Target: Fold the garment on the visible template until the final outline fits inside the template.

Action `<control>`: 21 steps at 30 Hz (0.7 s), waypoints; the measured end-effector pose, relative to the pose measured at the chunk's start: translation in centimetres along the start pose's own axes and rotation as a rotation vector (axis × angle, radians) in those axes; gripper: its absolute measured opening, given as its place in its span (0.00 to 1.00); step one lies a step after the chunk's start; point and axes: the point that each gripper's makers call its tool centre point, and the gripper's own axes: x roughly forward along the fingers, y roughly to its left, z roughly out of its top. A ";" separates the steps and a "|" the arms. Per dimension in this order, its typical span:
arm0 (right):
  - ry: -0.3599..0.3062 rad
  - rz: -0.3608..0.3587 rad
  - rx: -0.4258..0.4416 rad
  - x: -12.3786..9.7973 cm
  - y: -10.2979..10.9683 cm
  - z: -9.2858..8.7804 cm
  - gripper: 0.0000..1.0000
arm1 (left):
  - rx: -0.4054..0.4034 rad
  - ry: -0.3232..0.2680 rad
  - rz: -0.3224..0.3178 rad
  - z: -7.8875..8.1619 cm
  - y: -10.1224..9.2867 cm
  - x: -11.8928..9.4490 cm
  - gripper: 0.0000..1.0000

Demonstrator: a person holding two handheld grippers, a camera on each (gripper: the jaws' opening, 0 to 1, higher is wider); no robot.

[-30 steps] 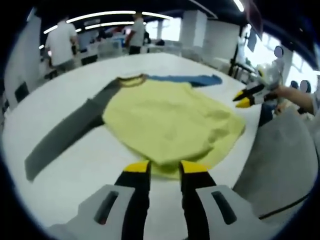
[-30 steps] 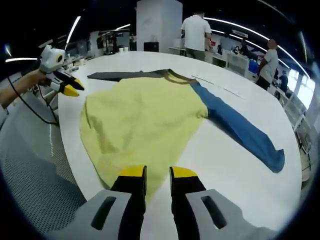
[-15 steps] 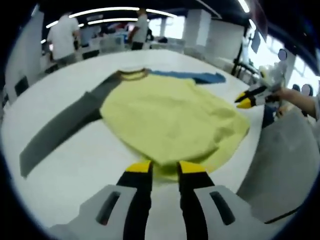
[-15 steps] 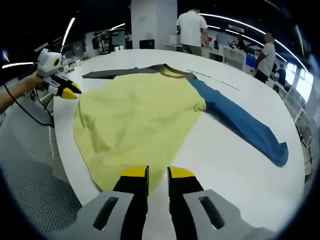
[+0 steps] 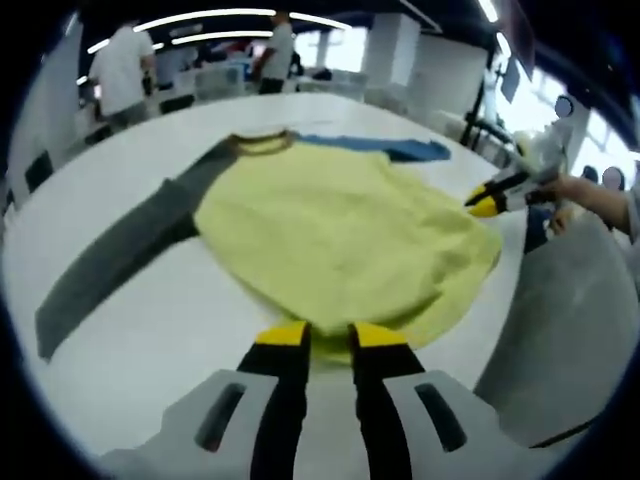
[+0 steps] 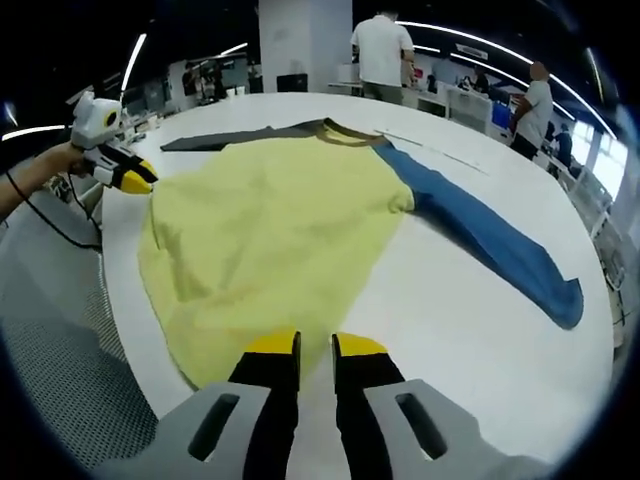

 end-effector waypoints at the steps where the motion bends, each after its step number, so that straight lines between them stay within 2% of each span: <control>1: 0.000 0.001 0.005 0.0 0.0 0.0 0.13 | 0.000 0.002 0.000 0.0 0.0 0.0 0.13; 4: -0.003 0.006 0.026 0.2 0.0 -0.1 0.13 | 0.004 0.008 -0.003 -0.1 0.0 0.1 0.12; 9: 0.010 0.012 0.006 0.4 0.2 -0.2 0.11 | 0.001 0.009 0.001 0.0 0.1 0.1 0.07; 21: 0.019 0.017 -0.015 0.6 0.2 -0.1 0.09 | -0.001 0.011 -0.002 -0.2 0.1 0.3 0.05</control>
